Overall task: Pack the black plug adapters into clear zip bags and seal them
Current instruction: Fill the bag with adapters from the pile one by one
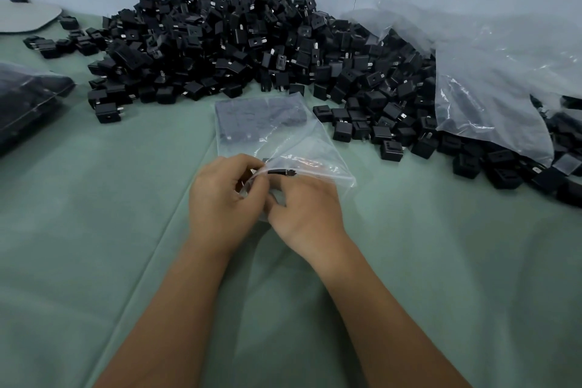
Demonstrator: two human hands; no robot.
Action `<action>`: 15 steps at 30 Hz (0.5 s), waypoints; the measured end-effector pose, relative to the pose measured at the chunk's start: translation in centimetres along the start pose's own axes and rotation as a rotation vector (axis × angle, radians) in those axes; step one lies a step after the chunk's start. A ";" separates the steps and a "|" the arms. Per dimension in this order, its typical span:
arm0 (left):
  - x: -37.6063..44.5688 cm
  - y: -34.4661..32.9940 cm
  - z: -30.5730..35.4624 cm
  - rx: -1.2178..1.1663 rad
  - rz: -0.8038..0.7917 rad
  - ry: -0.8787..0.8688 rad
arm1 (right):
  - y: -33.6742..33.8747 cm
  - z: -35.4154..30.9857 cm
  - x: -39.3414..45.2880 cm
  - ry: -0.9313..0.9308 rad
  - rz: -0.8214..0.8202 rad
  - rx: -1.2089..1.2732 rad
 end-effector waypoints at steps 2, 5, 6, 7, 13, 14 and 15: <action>0.0 0.0 0.1 -0.002 -0.001 -0.001 | 0.1 -0.1 -0.2 -0.002 0.011 0.051; 0.0 0.1 0.4 -0.007 -0.001 -0.009 | -0.5 0.4 -0.4 -0.050 -0.045 0.137; 0.0 0.1 0.5 -0.006 0.000 -0.014 | -0.6 0.5 -0.4 -0.067 -0.067 0.156; 0.0 0.1 0.6 -0.006 0.000 -0.016 | -0.8 0.6 -0.3 -0.075 -0.083 0.159; -0.1 0.0 0.7 -0.004 0.005 -0.028 | -1.3 1.6 1.2 -0.120 -0.110 0.080; -0.1 0.0 0.7 -0.002 0.005 -0.035 | -1.9 2.1 1.7 -0.161 -0.155 0.054; -0.2 -0.1 0.7 -0.001 0.005 -0.040 | -2.7 2.5 2.1 -0.201 -0.227 0.016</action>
Point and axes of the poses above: each hand's wrist, its own x-axis towards the middle knuckle, its own y-axis out of the back of the hand, z = x × y, the point moved 10 cm from there along x, towards the middle knuckle, and after that the axes turned 14 degrees about y, right-handed, at the moved point
